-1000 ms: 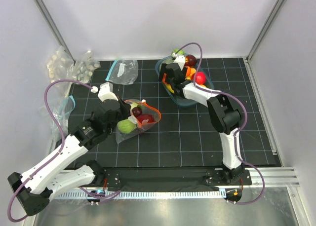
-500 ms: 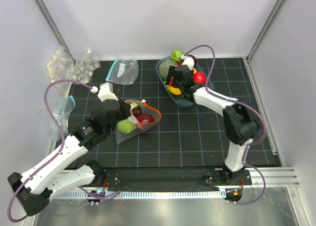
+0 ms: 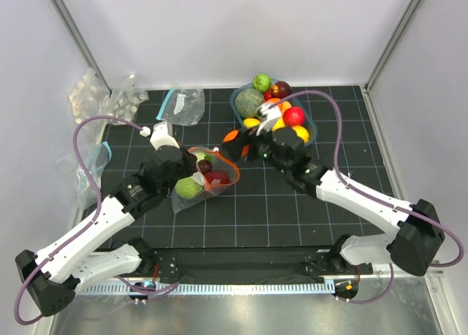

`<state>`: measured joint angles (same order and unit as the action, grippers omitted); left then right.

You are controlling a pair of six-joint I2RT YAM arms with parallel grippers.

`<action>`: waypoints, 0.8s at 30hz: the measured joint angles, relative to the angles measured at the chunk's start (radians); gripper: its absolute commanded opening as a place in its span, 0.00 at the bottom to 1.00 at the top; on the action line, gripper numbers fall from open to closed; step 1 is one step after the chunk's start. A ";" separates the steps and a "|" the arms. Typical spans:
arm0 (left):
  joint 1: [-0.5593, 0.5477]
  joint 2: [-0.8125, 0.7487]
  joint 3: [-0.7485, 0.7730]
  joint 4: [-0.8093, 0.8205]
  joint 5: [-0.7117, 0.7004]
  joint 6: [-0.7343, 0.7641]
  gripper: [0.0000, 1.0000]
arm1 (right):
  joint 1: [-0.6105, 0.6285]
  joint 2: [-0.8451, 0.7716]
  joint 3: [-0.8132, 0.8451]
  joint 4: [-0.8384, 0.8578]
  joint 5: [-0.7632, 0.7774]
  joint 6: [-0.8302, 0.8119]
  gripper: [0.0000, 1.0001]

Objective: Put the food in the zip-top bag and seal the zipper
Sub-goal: Place the fake fruit in the zipper food storage bag.

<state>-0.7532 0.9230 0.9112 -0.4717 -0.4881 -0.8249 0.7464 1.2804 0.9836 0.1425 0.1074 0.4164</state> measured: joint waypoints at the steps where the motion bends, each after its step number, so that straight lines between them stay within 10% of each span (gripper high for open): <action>1: 0.000 0.002 0.000 0.001 0.002 0.000 0.00 | 0.040 -0.005 -0.010 0.007 -0.032 -0.022 0.54; 18: 0.000 -0.017 0.001 0.000 0.001 0.018 0.00 | 0.137 0.172 -0.029 0.082 -0.272 -0.135 0.55; 21: 0.000 -0.016 0.001 0.000 0.001 0.018 0.00 | 0.152 0.221 -0.023 0.081 -0.268 -0.137 0.77; 22: 0.000 -0.016 0.001 0.000 0.001 0.018 0.00 | 0.159 0.241 -0.016 0.081 -0.263 -0.137 0.99; 24: 0.000 -0.015 0.001 -0.003 0.002 0.018 0.00 | 0.175 0.268 -0.005 0.084 -0.241 -0.140 1.00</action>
<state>-0.7532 0.9077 0.9123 -0.4751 -0.4862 -0.8070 0.9218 1.5486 0.9783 0.2260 -0.1337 0.2764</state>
